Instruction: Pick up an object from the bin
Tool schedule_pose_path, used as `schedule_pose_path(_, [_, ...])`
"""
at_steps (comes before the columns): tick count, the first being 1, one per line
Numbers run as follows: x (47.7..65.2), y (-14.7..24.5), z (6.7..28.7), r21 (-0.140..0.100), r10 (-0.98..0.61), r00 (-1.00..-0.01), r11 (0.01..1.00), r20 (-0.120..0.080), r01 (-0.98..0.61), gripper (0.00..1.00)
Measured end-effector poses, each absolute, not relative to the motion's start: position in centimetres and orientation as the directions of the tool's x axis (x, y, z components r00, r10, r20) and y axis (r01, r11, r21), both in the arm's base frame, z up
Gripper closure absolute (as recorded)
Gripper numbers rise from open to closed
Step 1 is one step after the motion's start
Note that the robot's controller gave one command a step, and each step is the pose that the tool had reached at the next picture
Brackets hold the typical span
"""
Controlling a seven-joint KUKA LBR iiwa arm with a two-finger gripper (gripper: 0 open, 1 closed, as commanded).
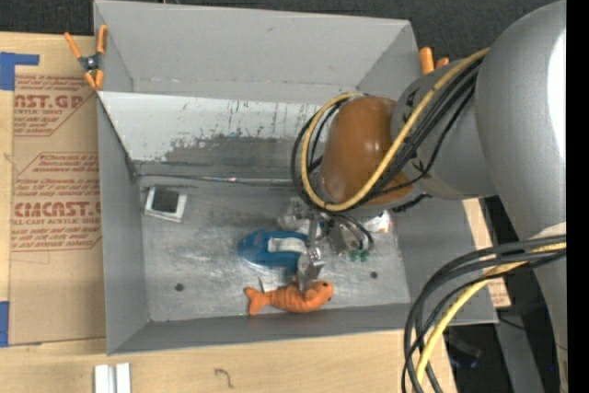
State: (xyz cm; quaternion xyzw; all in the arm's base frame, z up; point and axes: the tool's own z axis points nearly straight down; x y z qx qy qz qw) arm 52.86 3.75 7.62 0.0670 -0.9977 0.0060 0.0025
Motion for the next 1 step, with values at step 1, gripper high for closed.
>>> schedule_pose_path(1, [51.41, 2.15, 20.08, 0.001, -0.337, -0.941, 0.941, 0.001, -0.337, 1.00])
